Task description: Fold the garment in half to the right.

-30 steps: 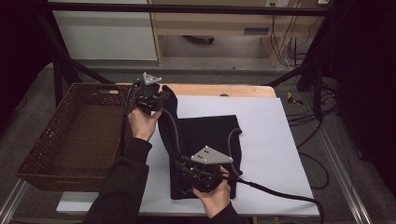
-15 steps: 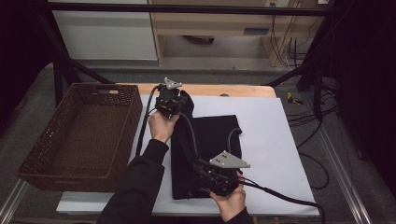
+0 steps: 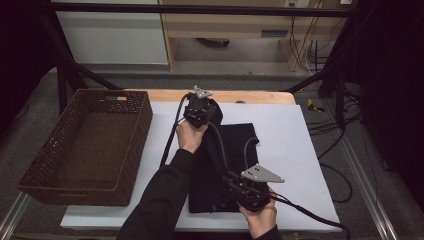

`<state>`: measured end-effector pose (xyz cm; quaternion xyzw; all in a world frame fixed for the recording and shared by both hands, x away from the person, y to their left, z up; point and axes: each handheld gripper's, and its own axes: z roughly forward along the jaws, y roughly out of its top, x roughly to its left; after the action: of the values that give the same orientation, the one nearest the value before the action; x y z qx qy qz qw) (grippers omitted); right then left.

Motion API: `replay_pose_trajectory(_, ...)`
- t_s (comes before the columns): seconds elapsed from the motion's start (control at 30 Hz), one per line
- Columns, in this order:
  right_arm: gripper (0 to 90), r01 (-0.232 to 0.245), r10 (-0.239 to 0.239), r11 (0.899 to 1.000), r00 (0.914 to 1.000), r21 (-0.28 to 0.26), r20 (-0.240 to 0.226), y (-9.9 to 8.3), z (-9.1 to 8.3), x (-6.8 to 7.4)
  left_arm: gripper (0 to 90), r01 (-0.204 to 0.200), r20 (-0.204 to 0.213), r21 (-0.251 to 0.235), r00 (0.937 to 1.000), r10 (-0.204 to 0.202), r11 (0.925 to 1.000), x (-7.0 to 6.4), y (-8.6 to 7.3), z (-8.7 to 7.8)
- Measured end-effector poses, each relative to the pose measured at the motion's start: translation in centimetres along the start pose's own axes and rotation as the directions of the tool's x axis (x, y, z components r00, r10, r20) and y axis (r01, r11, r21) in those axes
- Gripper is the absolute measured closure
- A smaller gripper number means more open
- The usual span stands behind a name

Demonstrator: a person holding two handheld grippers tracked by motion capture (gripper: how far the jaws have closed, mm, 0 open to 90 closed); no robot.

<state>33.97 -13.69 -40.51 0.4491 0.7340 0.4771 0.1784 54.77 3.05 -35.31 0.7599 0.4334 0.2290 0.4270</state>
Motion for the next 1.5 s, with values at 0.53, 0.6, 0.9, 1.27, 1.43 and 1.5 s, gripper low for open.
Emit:
replay_pose_trajectory(0.53, 68.3, -0.007, -0.008, 0.996, 0.9855, 0.085, 0.170, -1.4, 0.9, -3.4, 57.7, -0.008, 0.078, 0.039, 0.9969, 0.005, 0.9992, -1.3, -1.2, 4.9)
replay_pose_trajectory(0.6, 68.1, -0.015, -0.015, 0.992, 0.9724, 0.127, 0.233, -2.1, 0.9, -4.4, 48.9, 0.005, 0.115, 0.021, 0.9933, -0.007, 0.9998, -1.5, -1.3, 4.3)
replay_pose_trajectory(0.9, 41.2, -0.062, 0.046, 0.995, 0.9792, 0.078, 0.198, -2.6, -0.8, -7.9, 19.5, 0.022, 0.170, -0.038, 0.9854, -0.015, 0.9990, -0.2, -3.6, -0.8)
replay_pose_trajectory(1.27, 18.4, 0.015, -0.028, 0.991, 0.9954, 0.136, 0.092, -2.0, -0.3, -9.9, 4.4, 0.011, 0.216, 0.008, 0.9763, -0.013, 0.9999, 2.3, -8.4, -6.0)
replay_pose_trajectory(1.43, 20.7, 0.010, -0.022, 0.988, 0.9969, 0.155, 0.075, -2.1, -0.3, -10.4, 4.0, 0.007, 0.229, 0.015, 0.9733, -0.011, 0.9999, 2.4, -10.0, -7.6)
replay_pose_trajectory(1.5, 18.6, 0.008, -0.019, 0.987, 0.9974, 0.158, 0.070, -2.1, -0.3, -10.6, 4.0, 0.004, 0.232, 0.027, 0.9727, -0.011, 0.9996, 2.4, -10.6, -8.1)
